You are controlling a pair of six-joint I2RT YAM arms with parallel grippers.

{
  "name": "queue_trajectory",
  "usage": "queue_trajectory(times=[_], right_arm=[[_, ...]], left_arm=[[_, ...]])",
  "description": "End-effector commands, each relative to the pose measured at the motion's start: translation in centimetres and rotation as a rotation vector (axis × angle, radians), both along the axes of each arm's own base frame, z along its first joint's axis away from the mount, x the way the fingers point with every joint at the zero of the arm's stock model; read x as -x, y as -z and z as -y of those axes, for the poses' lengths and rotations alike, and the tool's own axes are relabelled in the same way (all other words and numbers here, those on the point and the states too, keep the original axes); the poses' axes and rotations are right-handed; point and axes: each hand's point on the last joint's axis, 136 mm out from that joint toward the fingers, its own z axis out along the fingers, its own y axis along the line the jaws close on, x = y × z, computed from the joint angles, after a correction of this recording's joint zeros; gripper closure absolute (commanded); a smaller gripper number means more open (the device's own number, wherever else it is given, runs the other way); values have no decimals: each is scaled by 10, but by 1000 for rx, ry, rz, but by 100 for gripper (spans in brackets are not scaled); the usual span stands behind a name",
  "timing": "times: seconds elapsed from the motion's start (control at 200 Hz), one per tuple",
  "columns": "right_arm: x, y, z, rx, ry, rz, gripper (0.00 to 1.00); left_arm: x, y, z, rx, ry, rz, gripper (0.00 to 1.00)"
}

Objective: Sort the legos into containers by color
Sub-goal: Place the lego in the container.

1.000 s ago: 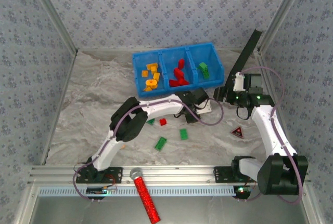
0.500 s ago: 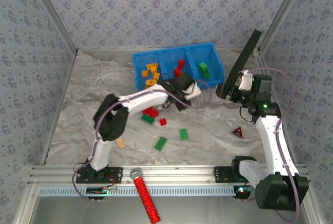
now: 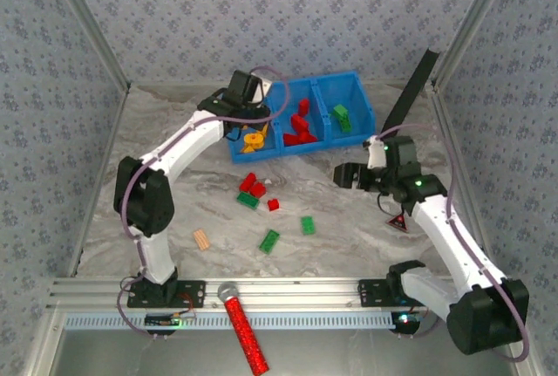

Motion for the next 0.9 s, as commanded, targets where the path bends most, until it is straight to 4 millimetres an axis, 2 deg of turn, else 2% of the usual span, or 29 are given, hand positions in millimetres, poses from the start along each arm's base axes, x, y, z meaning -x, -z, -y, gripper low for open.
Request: queue_trajectory(times=[0.0,0.11,0.25,0.53,0.705,0.895], right_arm=[[16,32,-6,51,43,-114,14],[27,50,-22,89,11,-162,14],[39,72,-38,156,-37,-217,14],[53,96,-60,241,-108,-270,15],[59,110,-74,289,-158,-298,15],[60,124,-85,342,-192,-314,17]], left_arm=[[-12,14,-15,19,-98,-62,73],[-21,31,-21,11,-124,-92,73],[-30,51,-17,6,-129,-129,73],[-35,92,-13,-8,-141,-207,72],[-32,105,-10,-7,-136,-240,69],[-28,113,-11,-13,-134,-259,58]])
